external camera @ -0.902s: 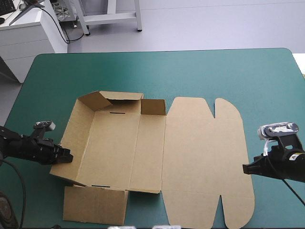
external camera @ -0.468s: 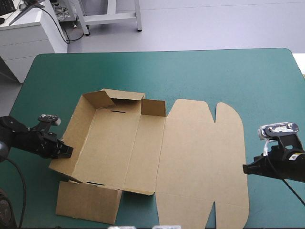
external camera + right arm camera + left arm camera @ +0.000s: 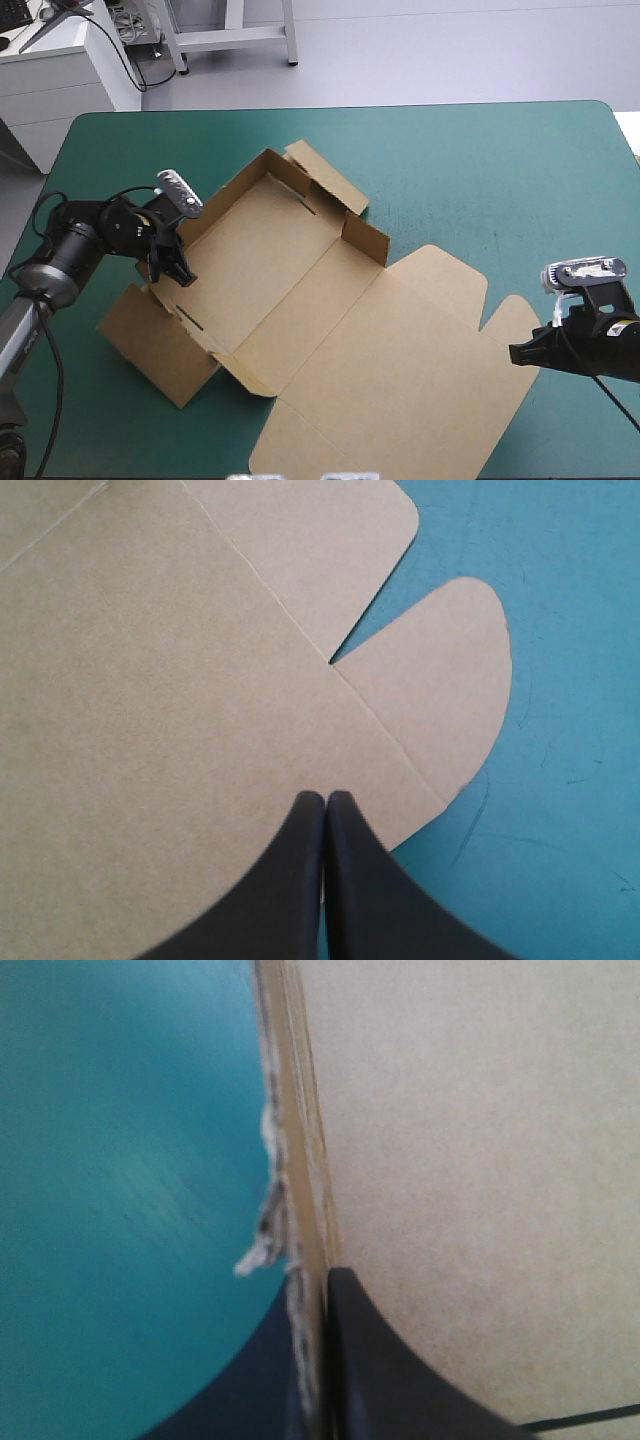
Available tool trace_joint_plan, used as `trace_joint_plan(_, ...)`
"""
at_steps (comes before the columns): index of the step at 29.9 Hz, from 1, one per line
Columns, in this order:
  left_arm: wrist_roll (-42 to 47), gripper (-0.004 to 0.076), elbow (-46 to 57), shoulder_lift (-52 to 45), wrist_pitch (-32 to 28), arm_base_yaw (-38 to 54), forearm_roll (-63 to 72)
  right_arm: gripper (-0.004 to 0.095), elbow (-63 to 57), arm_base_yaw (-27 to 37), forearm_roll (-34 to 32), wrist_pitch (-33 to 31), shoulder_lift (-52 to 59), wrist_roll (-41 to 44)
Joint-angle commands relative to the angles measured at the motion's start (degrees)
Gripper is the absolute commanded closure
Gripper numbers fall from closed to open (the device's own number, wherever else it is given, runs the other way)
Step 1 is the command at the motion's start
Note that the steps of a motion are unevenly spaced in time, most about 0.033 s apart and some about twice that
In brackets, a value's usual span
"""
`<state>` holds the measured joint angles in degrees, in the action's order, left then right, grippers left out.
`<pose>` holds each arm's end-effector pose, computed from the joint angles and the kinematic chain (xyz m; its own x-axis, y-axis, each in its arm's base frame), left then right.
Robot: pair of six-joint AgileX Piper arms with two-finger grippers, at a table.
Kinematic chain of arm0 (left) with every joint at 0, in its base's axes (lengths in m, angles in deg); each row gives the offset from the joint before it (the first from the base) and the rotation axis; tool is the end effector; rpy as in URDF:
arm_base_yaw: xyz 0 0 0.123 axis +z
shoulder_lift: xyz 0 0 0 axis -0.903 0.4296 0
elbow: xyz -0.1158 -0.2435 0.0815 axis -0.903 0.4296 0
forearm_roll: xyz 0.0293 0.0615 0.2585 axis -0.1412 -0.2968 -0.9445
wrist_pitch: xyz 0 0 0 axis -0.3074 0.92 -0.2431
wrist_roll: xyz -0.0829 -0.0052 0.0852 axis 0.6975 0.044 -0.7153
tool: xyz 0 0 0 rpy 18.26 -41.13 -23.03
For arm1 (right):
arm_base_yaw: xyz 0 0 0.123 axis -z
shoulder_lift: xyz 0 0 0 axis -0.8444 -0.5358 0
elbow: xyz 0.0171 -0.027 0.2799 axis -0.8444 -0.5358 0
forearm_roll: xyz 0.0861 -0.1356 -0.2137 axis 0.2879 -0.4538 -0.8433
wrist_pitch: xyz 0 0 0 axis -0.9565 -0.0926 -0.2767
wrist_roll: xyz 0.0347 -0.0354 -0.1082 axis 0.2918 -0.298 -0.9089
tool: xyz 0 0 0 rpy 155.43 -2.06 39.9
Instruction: Fold the box
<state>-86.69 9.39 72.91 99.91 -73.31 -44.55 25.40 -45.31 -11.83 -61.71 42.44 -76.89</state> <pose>0.3263 -0.0550 0.2735 -0.4628 0.7777 -0.4255 0.6945 0.6163 0.3712 0.1541 0.0043 0.3212 -0.8237 -0.1079 -0.5566 -0.2018 0.9732 0.1101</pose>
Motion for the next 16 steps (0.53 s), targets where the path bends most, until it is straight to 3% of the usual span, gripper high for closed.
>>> trace_joint_plan(1, 0.0, 0.0732, -2.4, -1.6, -13.2, -6.8, -9.0, 0.0927, 1.2, 0.3, 1.7, 0.5, 0.3, -0.5)
trace_joint_plan(8, 1.5, 0.0732, -2.4, -1.6, -32.1, -17.6, -22.2, 0.0927, 1.2, 0.3, 1.7, 0.5, 0.3, -0.5)
trace_joint_plan(16, 1.5, 0.0732, -2.4, -1.6, -40.0, -25.3, -24.1, 0.0927, 1.2, 0.3, 1.7, 0.8, 0.3, -0.4)
